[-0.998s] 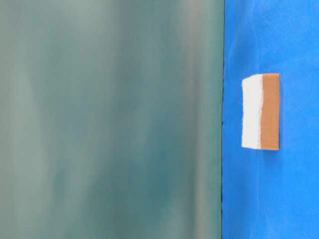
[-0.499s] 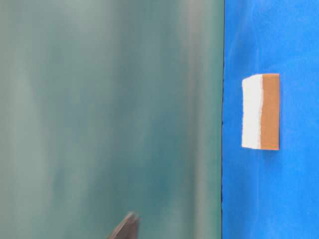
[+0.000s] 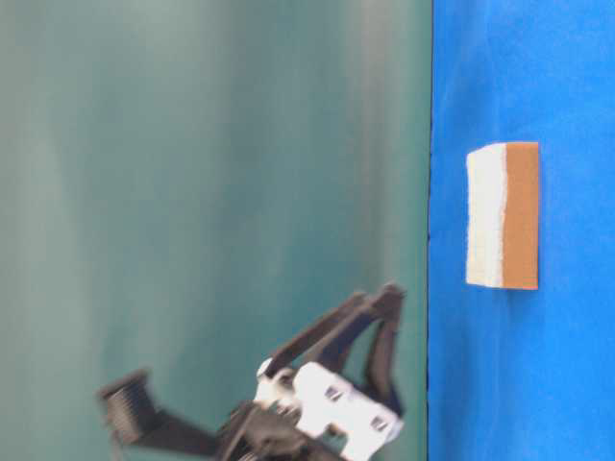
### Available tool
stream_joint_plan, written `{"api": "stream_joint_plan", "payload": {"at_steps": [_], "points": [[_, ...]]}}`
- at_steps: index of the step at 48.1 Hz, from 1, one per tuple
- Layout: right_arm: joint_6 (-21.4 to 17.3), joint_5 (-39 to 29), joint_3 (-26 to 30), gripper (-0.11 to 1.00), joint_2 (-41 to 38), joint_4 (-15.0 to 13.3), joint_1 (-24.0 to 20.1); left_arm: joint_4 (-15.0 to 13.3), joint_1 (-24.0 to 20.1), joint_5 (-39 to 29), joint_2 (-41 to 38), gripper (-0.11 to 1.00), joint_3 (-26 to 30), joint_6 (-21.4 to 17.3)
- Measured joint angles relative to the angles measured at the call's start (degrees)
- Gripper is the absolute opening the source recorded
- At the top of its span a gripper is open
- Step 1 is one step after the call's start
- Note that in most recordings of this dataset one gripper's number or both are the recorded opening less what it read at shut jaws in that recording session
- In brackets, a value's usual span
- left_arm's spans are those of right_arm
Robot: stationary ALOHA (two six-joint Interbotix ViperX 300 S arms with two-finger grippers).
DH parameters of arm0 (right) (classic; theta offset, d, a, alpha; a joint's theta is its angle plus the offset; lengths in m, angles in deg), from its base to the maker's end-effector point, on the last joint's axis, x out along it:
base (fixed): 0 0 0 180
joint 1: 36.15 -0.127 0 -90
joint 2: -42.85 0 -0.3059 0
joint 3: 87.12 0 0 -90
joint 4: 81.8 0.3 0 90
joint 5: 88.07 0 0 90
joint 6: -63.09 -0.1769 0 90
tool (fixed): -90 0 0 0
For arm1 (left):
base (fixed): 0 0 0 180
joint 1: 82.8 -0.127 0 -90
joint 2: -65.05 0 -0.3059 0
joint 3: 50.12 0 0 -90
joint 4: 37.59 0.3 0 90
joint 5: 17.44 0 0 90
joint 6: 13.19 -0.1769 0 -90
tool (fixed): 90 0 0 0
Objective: Hand over the sponge with the left arm and wipe it with the right arm.
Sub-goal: 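Grasp the white-and-tan sponge with the left gripper, then lift the sponge and hold it toward the center with the left gripper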
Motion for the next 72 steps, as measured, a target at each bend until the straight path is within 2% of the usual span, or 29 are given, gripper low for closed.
{"api": "stream_joint_plan", "payload": {"at_steps": [9,20,41,45,52,57,60,72], "points": [[0.0,0.0,0.0,0.01,-0.7,0.0,0.0,0.1,-1.8,0.3,-8.3,0.94,3.5,-1.3],[0.0,0.0,0.0,0.01,-0.9,0.0,0.0,0.0,-3.2,1.1,-14.7,0.94,6.2,-1.8],[0.2,0.0,0.0,0.01,-1.4,0.0,0.0,0.1,-3.3,1.3,-19.2,0.92,8.3,-2.4],[0.2,0.0,0.0,0.01,-1.4,0.0,0.1,0.1,-3.3,0.8,-19.2,0.82,8.3,-2.3],[0.2,0.0,0.0,0.01,-1.4,0.0,0.0,0.1,-2.6,-0.3,-18.8,0.46,8.3,-1.1],[0.2,0.0,0.0,0.01,-1.5,0.0,0.0,0.1,-1.8,-0.9,-17.7,0.28,8.2,-0.9],[0.2,0.0,0.0,0.01,-1.5,0.0,0.0,0.1,-1.2,-1.7,-16.7,0.25,8.2,-0.9],[0.2,0.0,0.0,0.01,-2.5,0.0,0.6,0.1,1.4,-10.3,-8.4,0.25,8.2,2.9]]}}
